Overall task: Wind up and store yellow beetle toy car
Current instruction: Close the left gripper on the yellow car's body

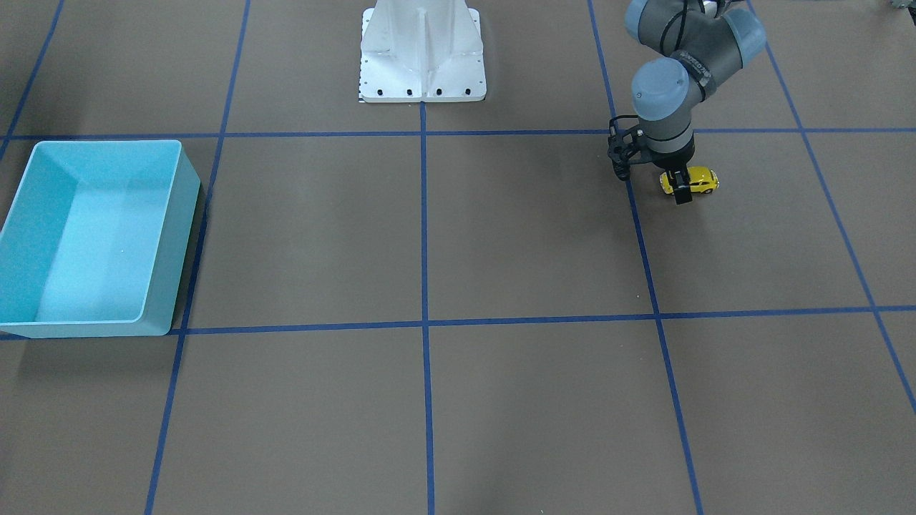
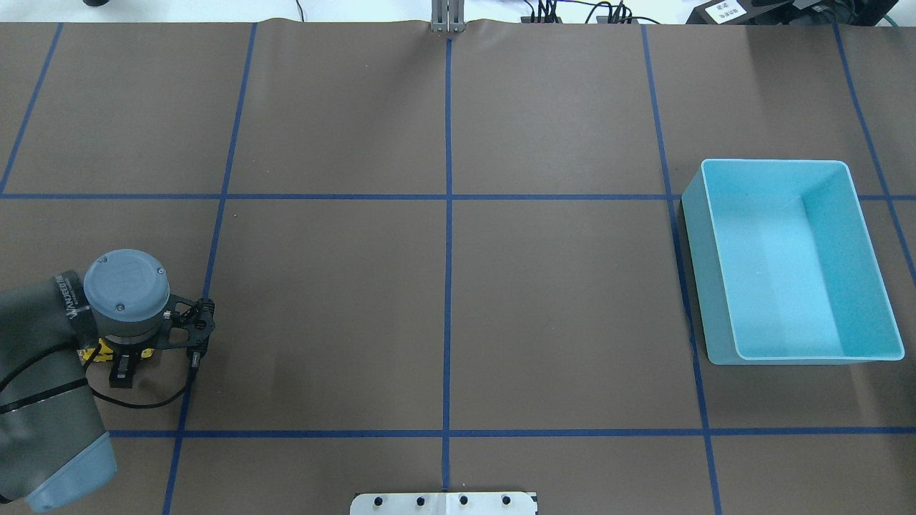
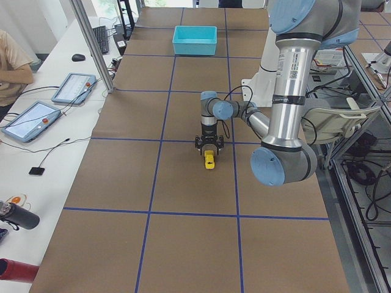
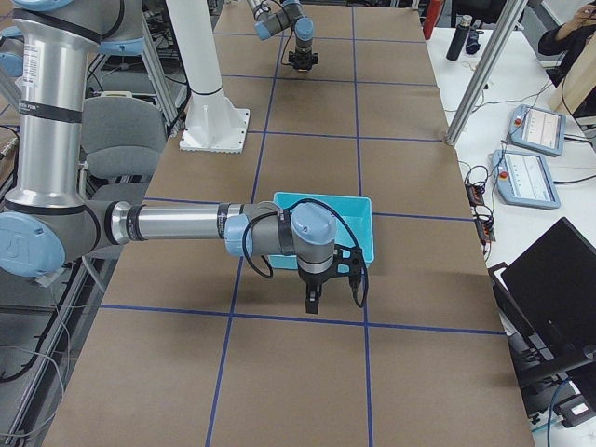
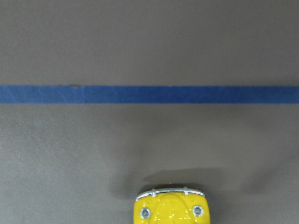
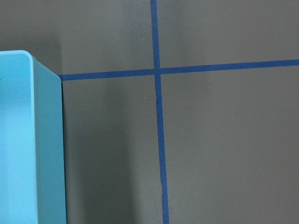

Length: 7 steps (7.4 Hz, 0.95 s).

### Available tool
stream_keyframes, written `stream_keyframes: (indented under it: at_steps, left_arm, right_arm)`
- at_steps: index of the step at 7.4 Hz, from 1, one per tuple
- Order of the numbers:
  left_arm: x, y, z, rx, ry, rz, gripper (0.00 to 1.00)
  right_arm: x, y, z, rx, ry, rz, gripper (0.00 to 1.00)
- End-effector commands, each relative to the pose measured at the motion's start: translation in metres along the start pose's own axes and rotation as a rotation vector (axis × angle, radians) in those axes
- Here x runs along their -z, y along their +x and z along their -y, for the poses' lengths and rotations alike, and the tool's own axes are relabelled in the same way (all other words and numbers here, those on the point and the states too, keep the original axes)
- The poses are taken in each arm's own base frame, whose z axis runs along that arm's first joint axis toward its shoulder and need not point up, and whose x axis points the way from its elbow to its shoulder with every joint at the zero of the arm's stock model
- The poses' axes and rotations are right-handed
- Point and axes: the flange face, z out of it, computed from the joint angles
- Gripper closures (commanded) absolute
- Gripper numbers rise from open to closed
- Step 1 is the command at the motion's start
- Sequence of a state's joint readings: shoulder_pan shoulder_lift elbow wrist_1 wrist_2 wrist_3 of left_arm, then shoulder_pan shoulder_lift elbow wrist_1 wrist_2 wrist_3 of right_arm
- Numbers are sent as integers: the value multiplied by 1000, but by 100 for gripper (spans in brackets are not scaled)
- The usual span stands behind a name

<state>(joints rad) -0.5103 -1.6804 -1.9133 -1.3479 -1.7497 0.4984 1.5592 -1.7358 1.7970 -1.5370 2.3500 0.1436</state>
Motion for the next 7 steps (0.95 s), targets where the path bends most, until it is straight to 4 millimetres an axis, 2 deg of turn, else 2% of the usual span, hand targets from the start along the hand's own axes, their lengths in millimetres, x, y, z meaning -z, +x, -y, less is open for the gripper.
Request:
stream_keyframes:
  at_steps: [1,4,5,6,7]
  left_arm:
    - [2,1,1,-2,9,-5,19]
    - [-2,1,1,-2,1,-9,45]
    - [-1,1,1,-2,2,-9,76]
    - [8,2,1,-5,20,3,81]
    - [21,5,2,-2,42,15,81]
  right_arm:
    - [1,2,-1,-3,2,0,0]
    - [3,4,-1,-9,6,0,0]
    - [3,4,-1,-9,6,0,0]
    - [3,3,0,-8,7,0,0]
    - [3,4,-1,-9,6,0,0]
